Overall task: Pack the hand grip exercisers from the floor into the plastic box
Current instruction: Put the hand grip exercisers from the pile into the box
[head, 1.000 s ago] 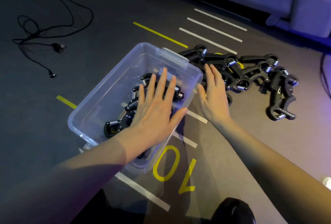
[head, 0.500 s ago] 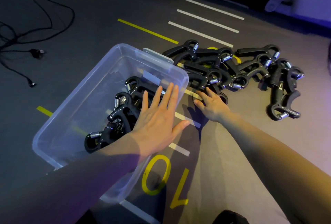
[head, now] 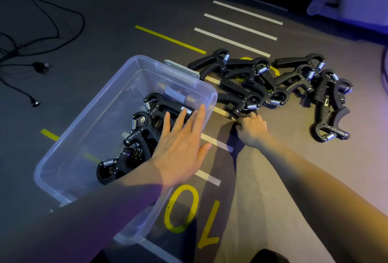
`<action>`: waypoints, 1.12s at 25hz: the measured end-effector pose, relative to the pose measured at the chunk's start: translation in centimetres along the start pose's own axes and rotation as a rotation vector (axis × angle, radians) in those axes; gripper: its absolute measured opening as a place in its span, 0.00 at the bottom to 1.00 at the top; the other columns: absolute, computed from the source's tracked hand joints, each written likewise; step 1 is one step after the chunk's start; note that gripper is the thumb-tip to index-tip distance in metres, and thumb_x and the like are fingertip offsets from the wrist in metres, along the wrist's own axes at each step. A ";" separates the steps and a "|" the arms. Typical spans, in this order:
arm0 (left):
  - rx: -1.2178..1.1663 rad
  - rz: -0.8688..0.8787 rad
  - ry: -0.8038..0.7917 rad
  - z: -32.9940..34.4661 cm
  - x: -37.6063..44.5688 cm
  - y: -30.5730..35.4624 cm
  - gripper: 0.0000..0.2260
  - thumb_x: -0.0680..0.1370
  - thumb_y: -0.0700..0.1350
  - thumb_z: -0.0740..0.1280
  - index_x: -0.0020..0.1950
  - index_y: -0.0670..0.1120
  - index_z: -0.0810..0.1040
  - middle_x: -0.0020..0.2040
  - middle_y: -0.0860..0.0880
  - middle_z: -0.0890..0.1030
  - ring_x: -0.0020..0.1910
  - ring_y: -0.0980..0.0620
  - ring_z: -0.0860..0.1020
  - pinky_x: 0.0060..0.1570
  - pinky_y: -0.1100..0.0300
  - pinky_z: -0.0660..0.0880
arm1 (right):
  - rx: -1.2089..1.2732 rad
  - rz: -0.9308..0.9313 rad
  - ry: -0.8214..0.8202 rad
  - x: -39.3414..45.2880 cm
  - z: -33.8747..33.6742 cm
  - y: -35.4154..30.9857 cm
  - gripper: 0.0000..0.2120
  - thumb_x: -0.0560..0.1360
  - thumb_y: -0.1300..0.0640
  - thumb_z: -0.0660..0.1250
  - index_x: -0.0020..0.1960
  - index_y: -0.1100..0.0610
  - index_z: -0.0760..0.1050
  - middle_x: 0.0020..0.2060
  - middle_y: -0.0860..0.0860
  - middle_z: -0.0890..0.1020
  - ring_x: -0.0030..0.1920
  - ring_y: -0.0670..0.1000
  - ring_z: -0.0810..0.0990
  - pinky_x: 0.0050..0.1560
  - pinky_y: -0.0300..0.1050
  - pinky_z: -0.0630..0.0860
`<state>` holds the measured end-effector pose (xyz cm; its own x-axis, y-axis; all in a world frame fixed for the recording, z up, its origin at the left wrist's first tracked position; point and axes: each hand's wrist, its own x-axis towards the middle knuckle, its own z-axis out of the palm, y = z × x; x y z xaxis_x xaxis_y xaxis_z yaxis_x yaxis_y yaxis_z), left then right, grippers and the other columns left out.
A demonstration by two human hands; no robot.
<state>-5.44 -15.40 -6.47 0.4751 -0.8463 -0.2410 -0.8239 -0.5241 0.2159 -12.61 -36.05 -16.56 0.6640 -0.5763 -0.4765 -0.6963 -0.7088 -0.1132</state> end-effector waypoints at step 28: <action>0.054 -0.021 0.033 0.3 -1.1 -0.3 0.35 0.79 0.61 0.49 0.74 0.46 0.33 0.77 0.45 0.49 0.76 0.44 0.45 0.71 0.43 0.40 | -0.139 -0.086 0.108 -3.3 -0.6 -0.5 0.16 0.75 0.63 0.64 0.61 0.52 0.72 0.59 0.57 0.68 0.50 0.60 0.77 0.44 0.48 0.73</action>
<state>-5.82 -14.25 -6.50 0.5018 -0.8383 -0.2132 -0.8286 -0.5366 0.1595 -14.33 -34.07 -14.35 0.7502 -0.5459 -0.3731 -0.5961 -0.8026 -0.0241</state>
